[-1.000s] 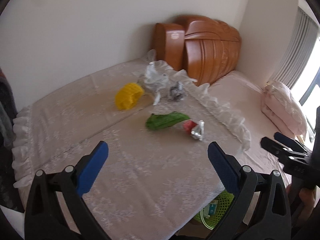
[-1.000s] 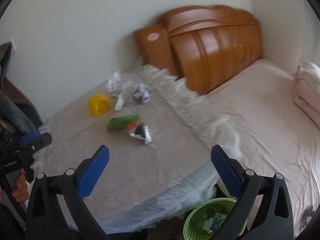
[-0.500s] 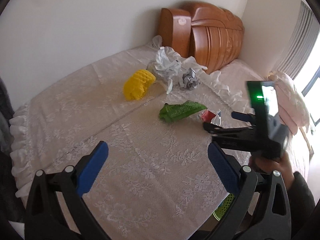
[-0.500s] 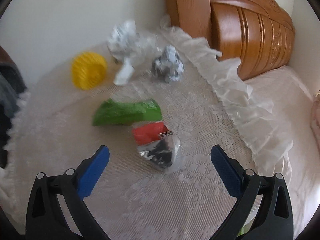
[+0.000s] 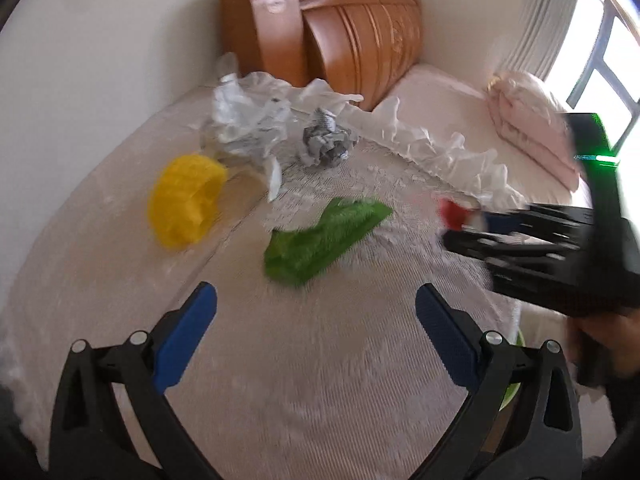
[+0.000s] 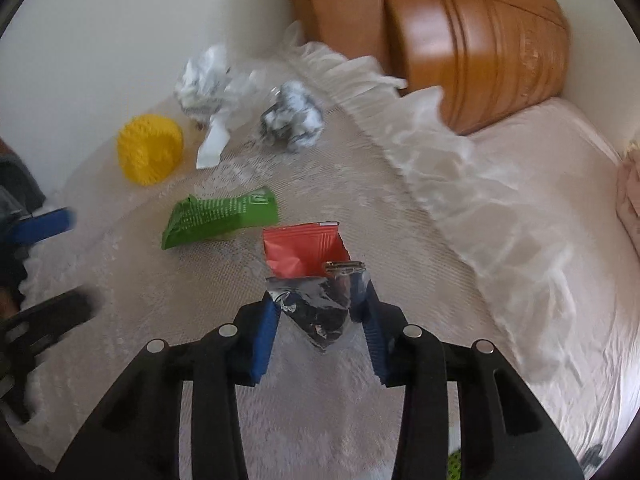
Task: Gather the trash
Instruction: 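Move both tools back over the bed toward the green bag and foil wrapper, then grasp the green snack bag with the left tool while the right tool grasps the red-and-foil wrapper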
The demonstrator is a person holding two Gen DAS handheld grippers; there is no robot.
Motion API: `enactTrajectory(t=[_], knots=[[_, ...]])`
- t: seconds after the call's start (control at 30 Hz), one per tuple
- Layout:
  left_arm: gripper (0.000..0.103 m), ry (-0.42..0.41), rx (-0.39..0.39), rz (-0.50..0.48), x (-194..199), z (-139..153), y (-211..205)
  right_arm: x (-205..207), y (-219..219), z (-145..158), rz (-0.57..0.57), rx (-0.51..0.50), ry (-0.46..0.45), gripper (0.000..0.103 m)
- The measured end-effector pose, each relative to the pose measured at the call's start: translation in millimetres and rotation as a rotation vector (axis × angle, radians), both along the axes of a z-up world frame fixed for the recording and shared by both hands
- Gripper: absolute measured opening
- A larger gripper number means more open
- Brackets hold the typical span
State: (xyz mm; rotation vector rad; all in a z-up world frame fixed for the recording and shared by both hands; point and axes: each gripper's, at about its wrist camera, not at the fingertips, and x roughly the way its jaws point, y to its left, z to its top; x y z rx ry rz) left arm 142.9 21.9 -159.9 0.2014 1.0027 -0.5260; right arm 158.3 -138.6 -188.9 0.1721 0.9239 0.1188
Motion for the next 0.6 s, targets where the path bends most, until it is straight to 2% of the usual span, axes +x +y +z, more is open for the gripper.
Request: enactTrajectory(t=[0.13,0.3,0.37,0.5,0.6], knots=[[0.09,-0.001,0.033,-0.078,25,-17,-28,-27,-16,13,-0.063,0.039,-0.009,0.04],[0.082,-0.046,0.121,-0.189,39,-38,-61,-55,-28,23,-0.128,0.065,-0.002,0.04],[0.069,-0.062,0.148,-0.221,42,-44,-68,-63,-29,25,-0.144,0.07,-0.003,0.04],[0.058,-0.038,0.161,-0.254,47,-53,-76,-75,-27,28,-0.162,0.07,0.0,0.04],[0.044,-0.021,0.167,-0.258,50,-60,-79,-77,-26,27,-0.167,0.069,0.003,0.04]])
